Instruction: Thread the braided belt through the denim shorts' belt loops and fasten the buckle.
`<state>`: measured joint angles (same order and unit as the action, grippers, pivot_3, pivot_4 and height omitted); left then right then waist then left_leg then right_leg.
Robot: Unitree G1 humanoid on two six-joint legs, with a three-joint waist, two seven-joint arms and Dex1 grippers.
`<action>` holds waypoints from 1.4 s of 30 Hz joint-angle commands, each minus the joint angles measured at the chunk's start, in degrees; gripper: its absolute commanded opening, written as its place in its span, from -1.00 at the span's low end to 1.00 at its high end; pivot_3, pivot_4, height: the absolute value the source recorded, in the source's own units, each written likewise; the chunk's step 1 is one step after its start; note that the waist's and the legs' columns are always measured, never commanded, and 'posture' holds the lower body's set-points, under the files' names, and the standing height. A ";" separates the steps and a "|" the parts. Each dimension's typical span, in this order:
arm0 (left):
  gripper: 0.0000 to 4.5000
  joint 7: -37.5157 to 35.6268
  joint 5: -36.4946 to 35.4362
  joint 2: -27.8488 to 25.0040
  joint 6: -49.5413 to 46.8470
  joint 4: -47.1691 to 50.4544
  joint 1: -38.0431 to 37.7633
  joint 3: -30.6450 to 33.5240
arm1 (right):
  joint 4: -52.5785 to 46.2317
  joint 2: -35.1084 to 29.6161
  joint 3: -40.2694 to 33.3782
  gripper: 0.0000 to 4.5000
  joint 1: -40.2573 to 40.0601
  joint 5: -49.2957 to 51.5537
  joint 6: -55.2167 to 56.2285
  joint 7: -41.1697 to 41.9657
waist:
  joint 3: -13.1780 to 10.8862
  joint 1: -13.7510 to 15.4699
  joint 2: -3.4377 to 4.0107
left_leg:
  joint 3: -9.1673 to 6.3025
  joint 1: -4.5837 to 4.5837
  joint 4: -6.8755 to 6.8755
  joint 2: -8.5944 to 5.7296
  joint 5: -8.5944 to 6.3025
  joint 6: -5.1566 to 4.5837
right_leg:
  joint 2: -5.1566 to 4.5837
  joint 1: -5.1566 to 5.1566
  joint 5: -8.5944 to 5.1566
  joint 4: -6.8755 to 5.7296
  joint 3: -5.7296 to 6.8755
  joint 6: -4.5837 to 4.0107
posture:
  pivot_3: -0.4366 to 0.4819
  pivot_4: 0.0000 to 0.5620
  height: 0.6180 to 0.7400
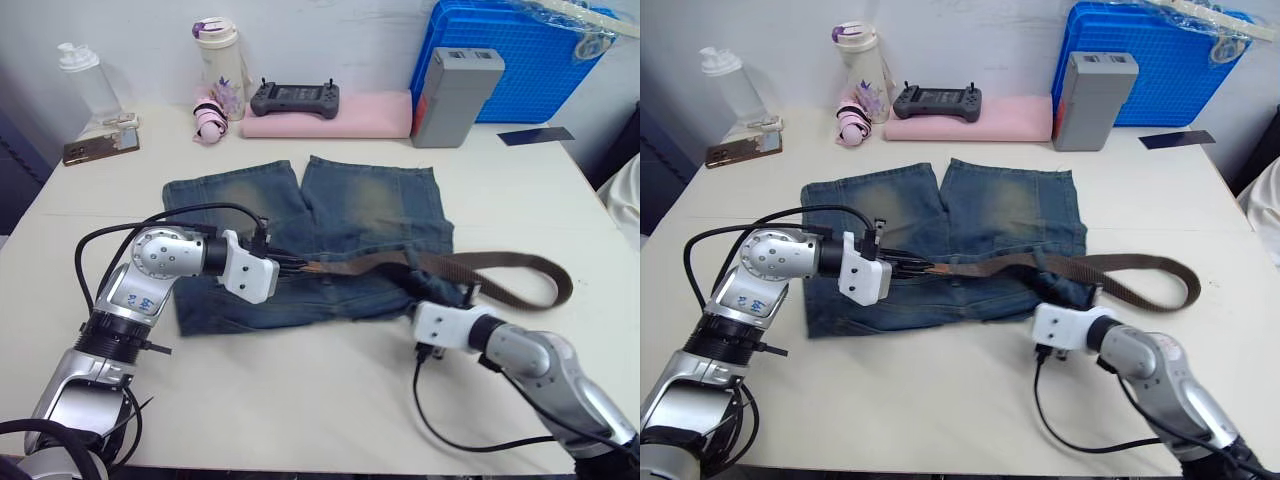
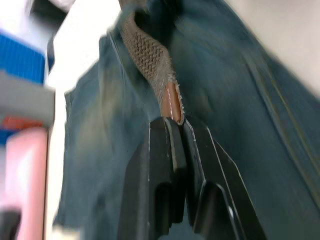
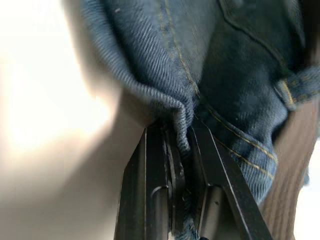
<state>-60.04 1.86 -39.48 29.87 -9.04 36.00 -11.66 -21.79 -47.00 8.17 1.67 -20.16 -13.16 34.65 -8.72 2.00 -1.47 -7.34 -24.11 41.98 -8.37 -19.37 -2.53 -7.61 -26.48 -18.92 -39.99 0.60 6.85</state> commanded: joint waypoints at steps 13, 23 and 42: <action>-1.00 11.65 1.21 2.79 8.42 4.56 -7.60 3.09 | 0.66 3.89 -9.43 -0.60 -0.43 9.98 -7.00 2.82 | 0.00 -0.49 0.01 | 0.02 -0.03 0.08 0.04 -0.25 -0.17 | -0.09 0.05 0.01 0.00 0.00 0.03 | -0.05 -0.47 -0.05; -1.00 24.42 10.05 3.87 18.81 4.82 -11.36 7.15 | -18.30 8.26 -27.70 0.86 9.42 54.64 -56.74 13.19 | -0.15 -0.65 0.25 | 0.08 -0.02 0.08 0.20 -0.31 -0.04 | 0.01 -0.02 0.02 0.14 -0.04 0.04 | -0.05 -0.47 -0.05; -1.00 31.14 15.50 1.27 21.98 5.67 -12.43 6.45 | 3.70 49.06 -31.54 0.86 15.96 132.93 -47.27 -70.15 | 0.06 -2.85 0.83 | 0.14 -0.08 0.06 -0.22 -0.41 -0.15 | -0.21 -0.95 0.04 -1.55 -0.68 0.01 | -0.05 -0.47 -0.05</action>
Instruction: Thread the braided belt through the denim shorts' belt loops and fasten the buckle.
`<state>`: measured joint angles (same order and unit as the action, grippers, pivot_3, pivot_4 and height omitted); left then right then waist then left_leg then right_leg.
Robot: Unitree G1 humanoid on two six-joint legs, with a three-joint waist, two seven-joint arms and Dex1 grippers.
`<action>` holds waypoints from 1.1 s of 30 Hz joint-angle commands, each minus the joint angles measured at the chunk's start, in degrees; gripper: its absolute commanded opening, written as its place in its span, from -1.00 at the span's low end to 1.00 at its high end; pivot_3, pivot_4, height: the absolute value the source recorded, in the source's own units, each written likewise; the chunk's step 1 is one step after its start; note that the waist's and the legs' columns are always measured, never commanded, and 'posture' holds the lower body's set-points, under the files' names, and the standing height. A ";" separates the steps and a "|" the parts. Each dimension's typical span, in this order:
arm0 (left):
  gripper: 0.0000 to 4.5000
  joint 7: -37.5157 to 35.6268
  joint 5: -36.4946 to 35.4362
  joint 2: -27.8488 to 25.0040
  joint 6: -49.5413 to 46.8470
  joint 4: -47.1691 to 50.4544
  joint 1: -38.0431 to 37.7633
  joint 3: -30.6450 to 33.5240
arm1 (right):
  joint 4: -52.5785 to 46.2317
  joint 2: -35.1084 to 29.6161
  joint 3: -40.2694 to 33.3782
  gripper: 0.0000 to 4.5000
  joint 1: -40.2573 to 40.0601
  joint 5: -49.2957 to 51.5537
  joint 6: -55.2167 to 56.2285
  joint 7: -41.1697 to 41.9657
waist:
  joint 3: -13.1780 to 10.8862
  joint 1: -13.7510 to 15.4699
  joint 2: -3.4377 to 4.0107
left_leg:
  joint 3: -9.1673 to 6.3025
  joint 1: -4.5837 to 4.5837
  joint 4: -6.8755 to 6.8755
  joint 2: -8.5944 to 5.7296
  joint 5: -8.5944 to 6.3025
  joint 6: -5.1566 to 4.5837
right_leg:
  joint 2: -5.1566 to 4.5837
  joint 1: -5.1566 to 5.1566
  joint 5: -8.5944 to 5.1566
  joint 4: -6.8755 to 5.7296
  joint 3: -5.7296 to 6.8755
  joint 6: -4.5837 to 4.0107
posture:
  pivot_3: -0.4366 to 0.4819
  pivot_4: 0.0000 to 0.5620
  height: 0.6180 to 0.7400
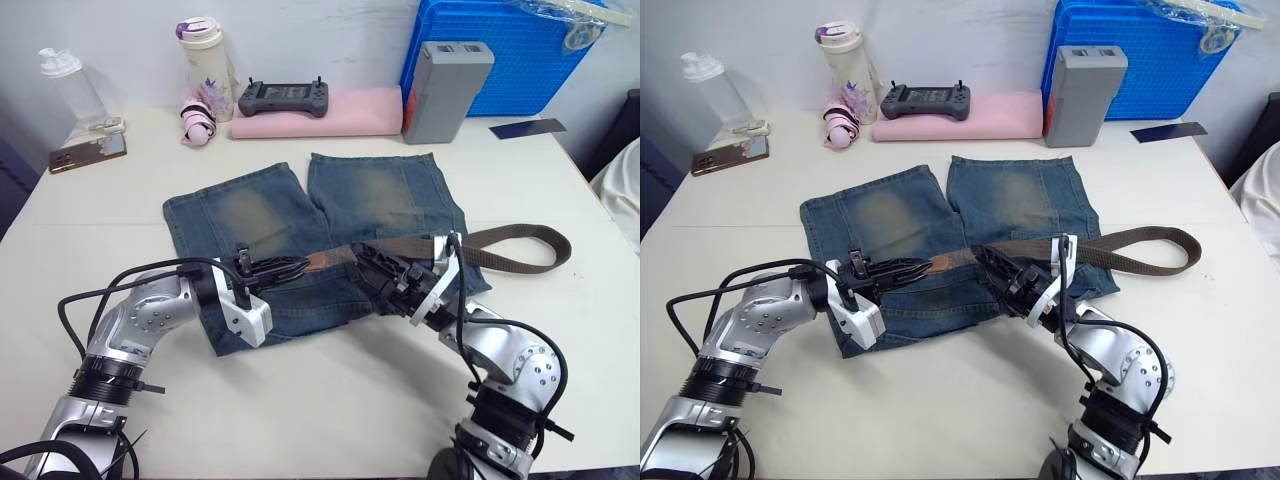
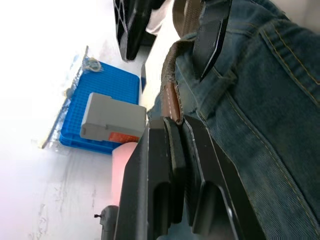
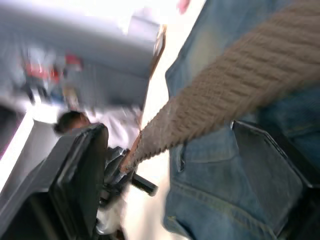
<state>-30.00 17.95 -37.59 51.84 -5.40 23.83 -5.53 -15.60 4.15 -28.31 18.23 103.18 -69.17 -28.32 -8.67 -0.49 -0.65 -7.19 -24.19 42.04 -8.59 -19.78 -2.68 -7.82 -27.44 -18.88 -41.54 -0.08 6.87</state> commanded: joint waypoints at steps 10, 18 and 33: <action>-1.00 1.05 -1.54 -0.88 -0.61 3.17 -0.75 0.13 | -3.70 -5.86 11.97 -0.51 -2.17 9.82 20.16 -9.15 | 0.05 -1.58 0.08 | 0.00 0.02 -0.06 0.11 -0.01 -0.01 | 0.21 -0.05 0.00 0.02 -0.14 0.00 | -0.05 -0.47 -0.05; -0.65 -4.28 -9.91 -2.27 -9.73 6.43 -3.66 -1.05 | -3.92 -8.05 13.32 -1.00 -1.97 9.82 23.60 -5.89 | 0.05 -1.34 0.09 | 0.00 0.02 -0.06 0.10 -0.02 -0.02 | 0.24 -0.05 0.00 0.04 -0.19 0.00 | -0.05 -0.47 -0.05; 0.04 -15.07 -35.92 -2.71 -45.70 21.50 -15.53 3.29 | 6.83 -22.86 11.00 -1.00 -1.35 -8.23 25.79 13.55 | 0.02 -1.12 0.14 | 0.06 0.01 -0.13 0.18 -0.04 -0.07 | 0.29 0.07 -0.01 0.57 -0.20 0.01 | -0.05 -0.47 -0.05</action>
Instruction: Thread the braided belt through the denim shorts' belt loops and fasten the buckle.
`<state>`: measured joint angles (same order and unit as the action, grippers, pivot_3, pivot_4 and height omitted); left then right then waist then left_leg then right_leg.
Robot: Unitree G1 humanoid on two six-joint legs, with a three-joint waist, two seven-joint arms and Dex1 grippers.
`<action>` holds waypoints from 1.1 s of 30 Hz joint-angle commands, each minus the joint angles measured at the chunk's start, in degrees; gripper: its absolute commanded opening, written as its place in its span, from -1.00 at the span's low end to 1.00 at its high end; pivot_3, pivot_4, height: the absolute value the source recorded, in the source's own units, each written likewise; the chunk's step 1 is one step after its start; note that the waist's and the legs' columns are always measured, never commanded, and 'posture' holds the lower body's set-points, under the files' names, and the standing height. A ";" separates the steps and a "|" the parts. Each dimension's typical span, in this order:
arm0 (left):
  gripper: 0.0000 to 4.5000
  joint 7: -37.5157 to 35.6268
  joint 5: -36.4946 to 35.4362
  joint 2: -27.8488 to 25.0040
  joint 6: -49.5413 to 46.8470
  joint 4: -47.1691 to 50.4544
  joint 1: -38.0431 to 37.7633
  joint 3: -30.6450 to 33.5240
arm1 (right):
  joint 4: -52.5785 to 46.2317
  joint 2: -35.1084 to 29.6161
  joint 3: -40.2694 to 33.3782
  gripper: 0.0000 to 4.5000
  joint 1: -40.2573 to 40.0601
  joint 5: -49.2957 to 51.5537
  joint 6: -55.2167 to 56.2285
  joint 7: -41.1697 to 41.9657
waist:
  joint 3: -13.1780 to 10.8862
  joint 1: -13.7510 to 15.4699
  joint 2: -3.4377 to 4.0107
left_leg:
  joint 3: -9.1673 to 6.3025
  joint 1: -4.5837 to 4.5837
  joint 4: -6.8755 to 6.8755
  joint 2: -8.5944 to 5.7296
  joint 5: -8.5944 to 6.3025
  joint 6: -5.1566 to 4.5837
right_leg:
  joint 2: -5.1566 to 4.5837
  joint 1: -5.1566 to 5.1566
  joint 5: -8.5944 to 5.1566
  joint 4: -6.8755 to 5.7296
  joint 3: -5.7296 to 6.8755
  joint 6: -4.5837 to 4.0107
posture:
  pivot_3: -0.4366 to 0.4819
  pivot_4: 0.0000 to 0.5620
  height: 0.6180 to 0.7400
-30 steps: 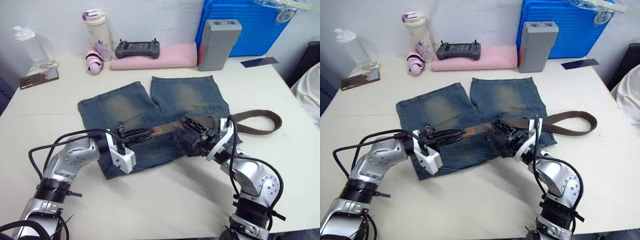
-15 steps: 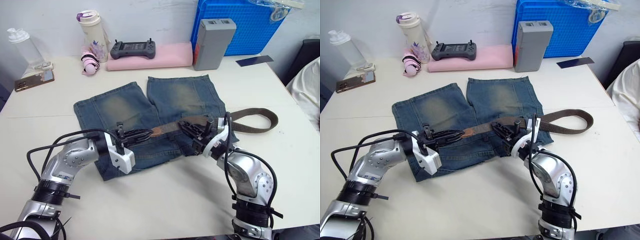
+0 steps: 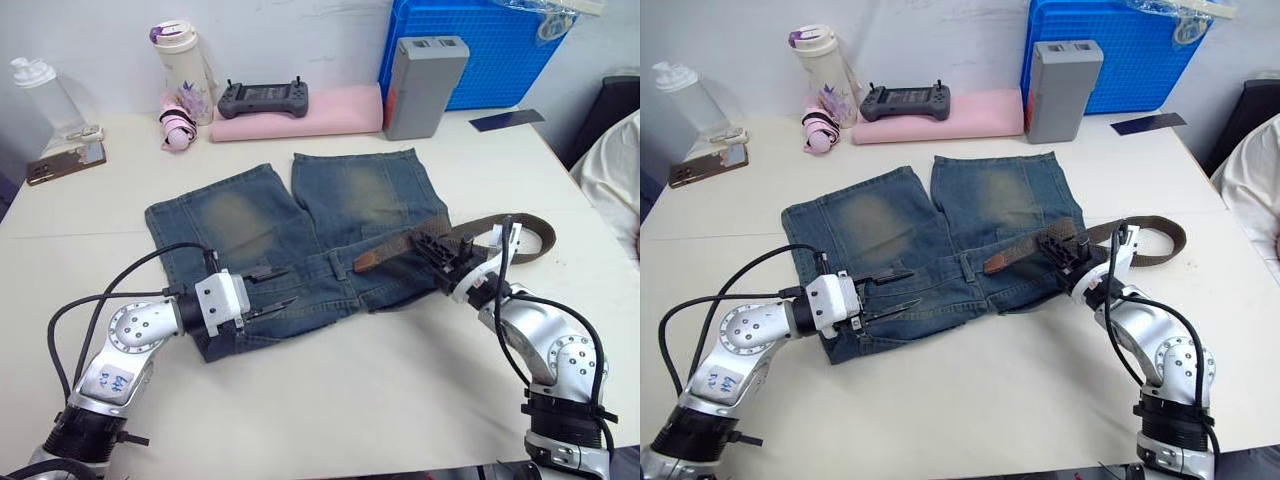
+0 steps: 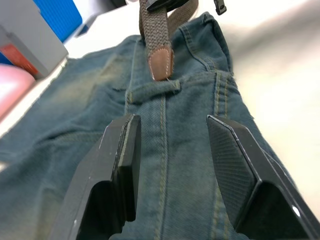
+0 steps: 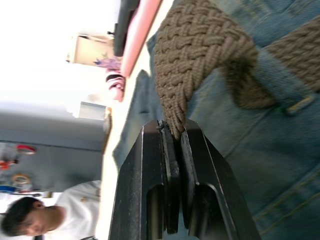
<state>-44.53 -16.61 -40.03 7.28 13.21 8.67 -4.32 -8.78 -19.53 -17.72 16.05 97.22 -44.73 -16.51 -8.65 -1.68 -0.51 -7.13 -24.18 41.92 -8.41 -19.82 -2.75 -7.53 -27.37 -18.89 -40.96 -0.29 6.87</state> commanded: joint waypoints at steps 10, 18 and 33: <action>0.04 -1.65 -0.19 0.58 -2.35 3.40 -0.10 3.68 | -2.12 5.44 4.72 -1.00 0.53 -7.21 0.10 3.00 | 0.00 0.11 0.01 | 0.02 0.00 0.02 0.00 0.00 0.01 | 0.00 0.00 0.00 0.05 0.00 0.00 | -0.05 -0.47 -0.05; 0.04 -2.19 2.95 0.85 0.60 1.68 1.89 2.97 | -4.63 5.33 7.78 -1.00 -0.97 -9.82 -1.88 5.00 | 0.00 0.22 0.02 | 0.01 0.00 0.02 -0.01 0.00 0.00 | 0.00 0.00 0.00 0.07 0.00 0.00 | -0.05 -0.47 -0.05; 0.04 5.74 30.24 2.41 40.03 -22.31 16.25 -5.39 | -6.63 8.40 11.11 -1.00 -1.38 -14.40 -2.09 4.82 | 0.00 0.18 0.01 | 0.06 0.00 0.03 -0.01 0.01 0.03 | -0.01 -0.01 0.00 0.08 0.03 0.00 | -0.05 -0.47 -0.05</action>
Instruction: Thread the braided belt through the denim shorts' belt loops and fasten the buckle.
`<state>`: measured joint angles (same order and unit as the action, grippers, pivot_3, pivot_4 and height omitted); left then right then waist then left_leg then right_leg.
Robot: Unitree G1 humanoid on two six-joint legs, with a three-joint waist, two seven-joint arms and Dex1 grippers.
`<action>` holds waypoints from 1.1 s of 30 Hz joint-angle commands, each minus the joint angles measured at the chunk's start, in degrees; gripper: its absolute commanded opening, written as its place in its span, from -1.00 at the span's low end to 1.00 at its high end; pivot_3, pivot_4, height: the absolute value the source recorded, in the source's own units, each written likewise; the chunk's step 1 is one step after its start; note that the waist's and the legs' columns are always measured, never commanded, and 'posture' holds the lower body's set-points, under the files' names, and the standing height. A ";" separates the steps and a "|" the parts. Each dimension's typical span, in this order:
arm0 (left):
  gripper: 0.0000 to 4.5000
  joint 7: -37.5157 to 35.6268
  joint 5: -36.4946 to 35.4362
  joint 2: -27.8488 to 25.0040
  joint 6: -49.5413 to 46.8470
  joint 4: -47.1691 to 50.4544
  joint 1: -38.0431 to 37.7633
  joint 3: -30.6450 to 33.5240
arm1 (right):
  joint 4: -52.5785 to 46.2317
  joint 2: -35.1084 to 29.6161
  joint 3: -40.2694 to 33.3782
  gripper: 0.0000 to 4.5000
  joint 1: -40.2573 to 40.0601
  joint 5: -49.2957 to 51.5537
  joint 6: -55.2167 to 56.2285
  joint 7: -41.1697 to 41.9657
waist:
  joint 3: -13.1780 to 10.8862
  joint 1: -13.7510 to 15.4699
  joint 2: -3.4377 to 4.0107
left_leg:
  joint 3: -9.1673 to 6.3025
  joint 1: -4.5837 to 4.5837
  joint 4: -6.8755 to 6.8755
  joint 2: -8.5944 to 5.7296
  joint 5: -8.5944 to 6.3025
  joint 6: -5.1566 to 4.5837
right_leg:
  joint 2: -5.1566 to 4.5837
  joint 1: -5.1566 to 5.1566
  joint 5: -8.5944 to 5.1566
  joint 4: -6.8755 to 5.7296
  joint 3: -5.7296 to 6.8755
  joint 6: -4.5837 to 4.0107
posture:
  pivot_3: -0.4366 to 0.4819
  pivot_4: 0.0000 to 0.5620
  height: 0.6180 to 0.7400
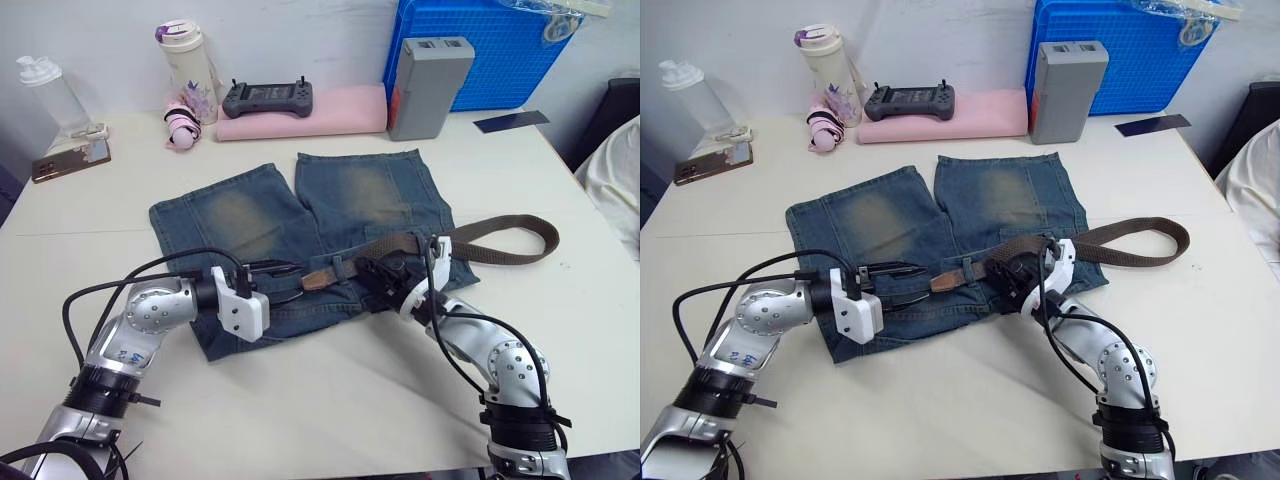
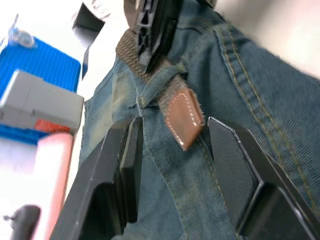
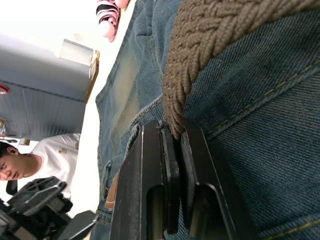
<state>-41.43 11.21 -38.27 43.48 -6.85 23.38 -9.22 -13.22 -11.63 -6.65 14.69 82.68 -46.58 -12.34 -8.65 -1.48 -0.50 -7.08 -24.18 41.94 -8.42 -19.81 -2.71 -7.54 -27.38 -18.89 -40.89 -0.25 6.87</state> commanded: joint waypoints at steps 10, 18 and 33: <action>-0.70 4.72 3.68 1.04 6.73 -6.57 3.81 -2.64 | -3.11 0.69 -0.33 -1.00 -0.49 -0.16 -0.29 0.65 | 0.00 -0.10 0.00 | -0.01 0.00 0.00 0.00 0.00 0.00 | 0.00 -0.01 0.00 -0.09 0.00 0.00 | -0.05 -0.47 -0.05; -0.98 6.44 6.07 0.68 5.94 -6.15 4.23 -2.29 | -4.01 0.23 -0.55 -1.00 -0.51 0.59 -0.72 1.04 | 0.00 -0.10 0.00 | -0.01 0.00 0.00 0.00 0.00 0.00 | 0.00 -0.01 0.00 -0.08 -0.01 0.00 | -0.05 -0.47 -0.05; -1.00 6.34 4.11 -0.12 4.18 -3.79 2.87 -1.98 | -26.88 -31.39 11.49 0.60 -3.40 -31.10 0.25 25.92 | 0.03 0.04 -0.05 | 0.00 -0.02 0.02 0.02 -0.01 -0.01 | -0.03 0.02 0.00 0.22 0.07 0.00 | -0.05 -0.47 -0.05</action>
<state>-35.76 17.00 -37.96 47.57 -12.16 26.32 -11.88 -37.09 -41.23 1.35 11.58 58.17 -48.05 10.56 -8.62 -1.43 -0.55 -7.01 -24.20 41.95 -8.40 -19.83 -2.73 -7.58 -27.37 -18.89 -40.62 -0.20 6.88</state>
